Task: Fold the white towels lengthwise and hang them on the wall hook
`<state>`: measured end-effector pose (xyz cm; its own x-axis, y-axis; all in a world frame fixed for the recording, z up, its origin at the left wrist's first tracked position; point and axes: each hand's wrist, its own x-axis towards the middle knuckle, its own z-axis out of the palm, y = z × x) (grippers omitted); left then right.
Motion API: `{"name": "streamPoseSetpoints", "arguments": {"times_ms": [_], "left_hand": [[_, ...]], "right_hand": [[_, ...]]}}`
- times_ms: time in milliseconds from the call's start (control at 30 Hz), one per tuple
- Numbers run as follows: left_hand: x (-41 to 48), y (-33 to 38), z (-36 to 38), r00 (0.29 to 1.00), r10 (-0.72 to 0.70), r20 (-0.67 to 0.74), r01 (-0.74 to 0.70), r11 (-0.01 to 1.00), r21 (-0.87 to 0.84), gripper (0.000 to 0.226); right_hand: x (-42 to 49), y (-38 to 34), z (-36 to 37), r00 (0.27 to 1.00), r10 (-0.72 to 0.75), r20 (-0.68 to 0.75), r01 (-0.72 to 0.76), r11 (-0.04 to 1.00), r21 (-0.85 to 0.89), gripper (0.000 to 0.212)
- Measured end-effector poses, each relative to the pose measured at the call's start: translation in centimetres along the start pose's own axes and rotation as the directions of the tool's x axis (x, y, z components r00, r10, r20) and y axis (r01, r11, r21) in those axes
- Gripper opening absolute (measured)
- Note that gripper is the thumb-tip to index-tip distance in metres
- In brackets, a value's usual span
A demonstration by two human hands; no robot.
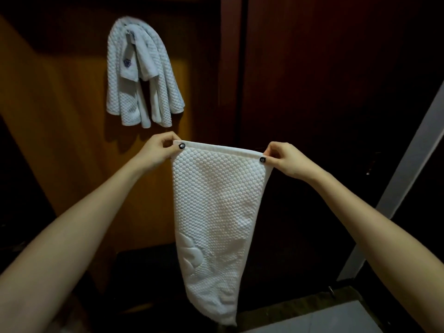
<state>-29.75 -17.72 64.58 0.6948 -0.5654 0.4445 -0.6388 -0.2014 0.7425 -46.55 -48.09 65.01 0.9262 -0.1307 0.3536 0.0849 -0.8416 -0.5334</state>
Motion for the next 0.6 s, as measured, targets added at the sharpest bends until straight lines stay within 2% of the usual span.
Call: {"name": "streamPoseSetpoints", "arguments": {"times_ms": [133,200,267,333,367,433,500,533,600], "left_hand": [[-0.5,-0.3,0.2,0.99,0.047,-0.133,-0.026,0.988,0.154,0.011],[-0.8,-0.3,0.2,0.982,0.105,-0.155,-0.068,0.972,0.227,0.009],[-1.1,-0.2,0.2,0.979,0.144,-0.147,-0.11,0.969,0.223,0.003],[-1.2,-0.4,0.3,0.975,0.151,-0.161,-0.119,0.975,0.19,0.007],[-1.2,-0.6,0.5,0.975,0.124,-0.183,-0.087,0.976,0.198,0.009],[-1.3,-1.2,1.4,0.969,0.02,-0.244,0.049,0.96,0.276,0.005],[-1.6,-1.9,2.9,0.96,-0.042,-0.278,0.155,0.904,0.398,0.007],[-1.9,-2.2,3.8,0.957,-0.051,-0.286,0.184,0.868,0.462,0.01],[-2.5,-2.6,5.6,0.948,-0.043,-0.315,0.225,0.792,0.567,0.014]], "right_hand": [[1.0,-0.5,0.8,0.998,-0.039,-0.055,0.031,0.989,-0.148,0.011],[1.3,-0.4,1.2,0.995,-0.06,-0.084,0.038,0.969,-0.243,0.007],[1.3,0.1,1.4,0.991,-0.072,-0.115,0.045,0.974,-0.222,0.005],[1.4,0.6,1.6,0.991,-0.059,-0.117,0.041,0.988,-0.146,0.019],[1.6,0.7,1.8,0.994,-0.033,-0.1,0.018,0.989,-0.15,0.024],[1.8,0.8,2.6,0.999,0.041,-0.034,-0.048,0.968,-0.248,0.018],[1.6,0.7,4.0,0.995,0.097,0.036,-0.08,0.943,-0.322,0.015],[1.3,0.6,4.7,0.993,0.112,0.048,-0.093,0.95,-0.297,0.013],[0.3,0.4,6.0,0.993,0.105,0.057,-0.097,0.988,-0.124,0.015]]}}
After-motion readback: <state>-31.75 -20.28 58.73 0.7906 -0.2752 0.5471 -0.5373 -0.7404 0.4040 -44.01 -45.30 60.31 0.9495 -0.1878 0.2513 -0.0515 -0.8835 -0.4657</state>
